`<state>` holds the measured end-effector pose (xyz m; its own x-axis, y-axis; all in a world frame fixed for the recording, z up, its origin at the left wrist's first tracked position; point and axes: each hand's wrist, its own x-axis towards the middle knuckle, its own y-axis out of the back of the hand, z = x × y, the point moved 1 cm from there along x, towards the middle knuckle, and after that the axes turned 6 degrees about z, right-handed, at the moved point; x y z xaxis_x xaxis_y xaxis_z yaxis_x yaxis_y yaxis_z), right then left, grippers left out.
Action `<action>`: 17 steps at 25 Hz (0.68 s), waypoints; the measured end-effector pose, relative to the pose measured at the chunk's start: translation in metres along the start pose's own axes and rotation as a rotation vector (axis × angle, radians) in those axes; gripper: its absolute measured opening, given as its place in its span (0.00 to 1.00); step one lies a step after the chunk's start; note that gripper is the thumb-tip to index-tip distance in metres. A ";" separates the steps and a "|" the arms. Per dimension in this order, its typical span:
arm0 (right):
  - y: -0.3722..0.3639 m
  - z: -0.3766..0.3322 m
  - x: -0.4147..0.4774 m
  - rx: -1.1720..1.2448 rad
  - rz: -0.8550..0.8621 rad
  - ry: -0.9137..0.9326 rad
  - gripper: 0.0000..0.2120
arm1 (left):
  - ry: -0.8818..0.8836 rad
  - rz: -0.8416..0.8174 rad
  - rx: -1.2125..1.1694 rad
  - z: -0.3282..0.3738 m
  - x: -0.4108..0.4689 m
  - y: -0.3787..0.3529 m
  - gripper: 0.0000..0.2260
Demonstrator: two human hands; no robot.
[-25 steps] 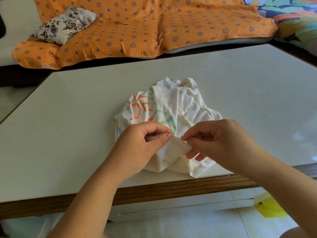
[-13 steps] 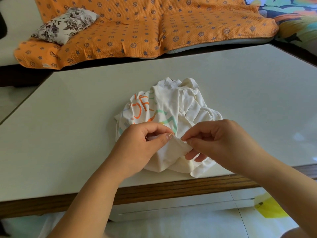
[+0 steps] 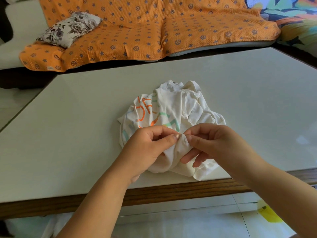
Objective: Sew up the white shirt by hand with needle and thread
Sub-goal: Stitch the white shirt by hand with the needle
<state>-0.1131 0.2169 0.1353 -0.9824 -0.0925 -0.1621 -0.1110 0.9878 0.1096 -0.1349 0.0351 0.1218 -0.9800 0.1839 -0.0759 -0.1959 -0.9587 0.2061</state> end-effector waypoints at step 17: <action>0.002 0.004 0.005 -0.148 0.067 0.191 0.09 | 0.161 -0.026 -0.258 -0.003 0.001 -0.008 0.12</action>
<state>-0.1175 0.2185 0.1310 -0.9973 -0.0631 0.0370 -0.0514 0.9646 0.2586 -0.1344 0.0420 0.1167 -0.9527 0.1918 -0.2359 -0.1849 -0.9814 -0.0513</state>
